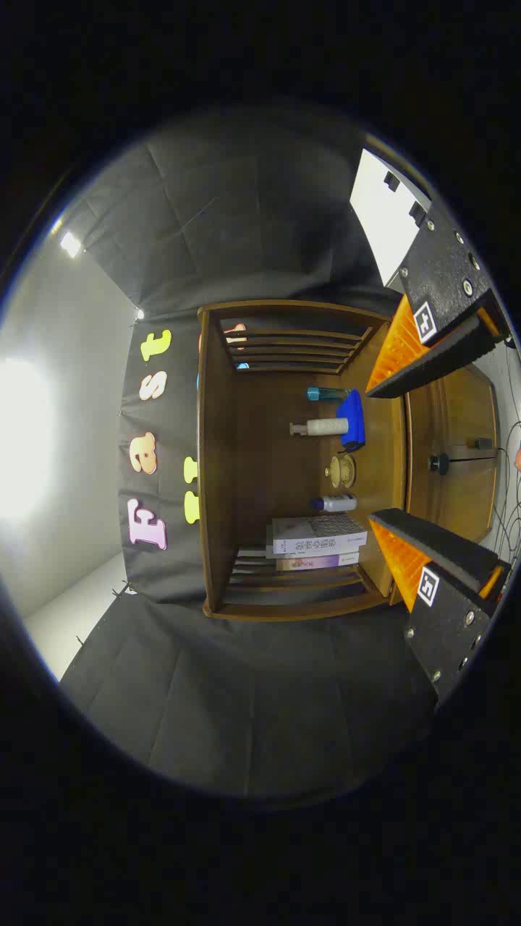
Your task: Pull open the drawer, take out the items inside it, and place them on the countertop above the cabinet.
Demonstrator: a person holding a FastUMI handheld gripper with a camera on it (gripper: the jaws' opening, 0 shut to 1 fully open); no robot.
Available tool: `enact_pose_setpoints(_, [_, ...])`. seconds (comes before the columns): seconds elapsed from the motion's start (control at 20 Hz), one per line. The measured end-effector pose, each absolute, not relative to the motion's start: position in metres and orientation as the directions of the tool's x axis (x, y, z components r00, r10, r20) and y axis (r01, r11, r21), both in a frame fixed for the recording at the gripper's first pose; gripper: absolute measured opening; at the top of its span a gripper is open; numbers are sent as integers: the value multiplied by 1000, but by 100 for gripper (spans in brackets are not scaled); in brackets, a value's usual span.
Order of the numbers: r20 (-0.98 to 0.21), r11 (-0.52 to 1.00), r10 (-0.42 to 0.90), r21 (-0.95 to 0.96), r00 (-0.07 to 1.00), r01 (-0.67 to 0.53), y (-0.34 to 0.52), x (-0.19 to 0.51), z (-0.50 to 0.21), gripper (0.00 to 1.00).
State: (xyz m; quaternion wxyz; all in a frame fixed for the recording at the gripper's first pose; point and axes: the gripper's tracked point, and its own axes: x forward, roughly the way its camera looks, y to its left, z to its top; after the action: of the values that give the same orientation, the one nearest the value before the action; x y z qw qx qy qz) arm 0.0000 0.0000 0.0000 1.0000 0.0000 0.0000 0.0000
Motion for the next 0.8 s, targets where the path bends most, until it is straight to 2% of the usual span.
enact_pose_setpoints(0.8, [-33, 1000, 20, -9, 999, -20, 7, 5, -12, 96])
